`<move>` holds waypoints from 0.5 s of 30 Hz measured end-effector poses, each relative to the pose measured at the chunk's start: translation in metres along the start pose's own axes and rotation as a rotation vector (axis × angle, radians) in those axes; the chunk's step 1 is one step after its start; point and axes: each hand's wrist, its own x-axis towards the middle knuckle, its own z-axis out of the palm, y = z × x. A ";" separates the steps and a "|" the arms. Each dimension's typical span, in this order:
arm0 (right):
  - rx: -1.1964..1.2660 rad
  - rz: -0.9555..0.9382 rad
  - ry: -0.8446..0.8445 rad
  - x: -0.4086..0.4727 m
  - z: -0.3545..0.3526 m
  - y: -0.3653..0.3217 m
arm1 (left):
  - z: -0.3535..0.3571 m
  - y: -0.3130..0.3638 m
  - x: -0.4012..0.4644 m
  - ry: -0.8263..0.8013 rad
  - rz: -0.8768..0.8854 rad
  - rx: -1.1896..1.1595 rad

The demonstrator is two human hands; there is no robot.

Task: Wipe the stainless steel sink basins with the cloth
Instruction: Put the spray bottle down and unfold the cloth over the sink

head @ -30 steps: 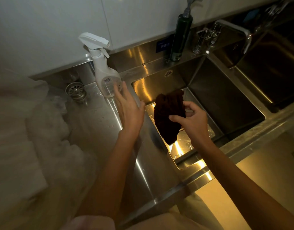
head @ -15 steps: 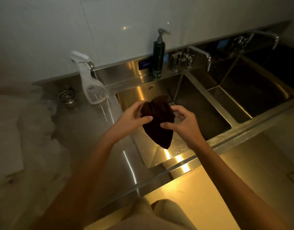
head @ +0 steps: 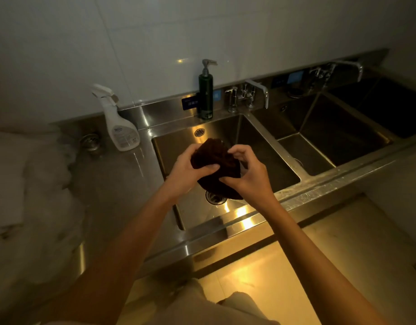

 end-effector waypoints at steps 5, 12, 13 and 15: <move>0.072 0.039 0.018 0.001 -0.003 0.001 | 0.002 -0.003 -0.003 0.148 0.030 -0.176; 0.237 0.281 -0.203 0.006 -0.015 0.017 | -0.007 -0.007 0.000 0.193 -0.070 -0.428; 0.274 0.333 -0.228 0.006 -0.014 0.022 | -0.007 -0.007 0.001 0.200 -0.076 -0.449; 0.406 0.468 -0.234 0.006 -0.010 0.029 | -0.009 -0.007 0.004 0.219 -0.096 -0.480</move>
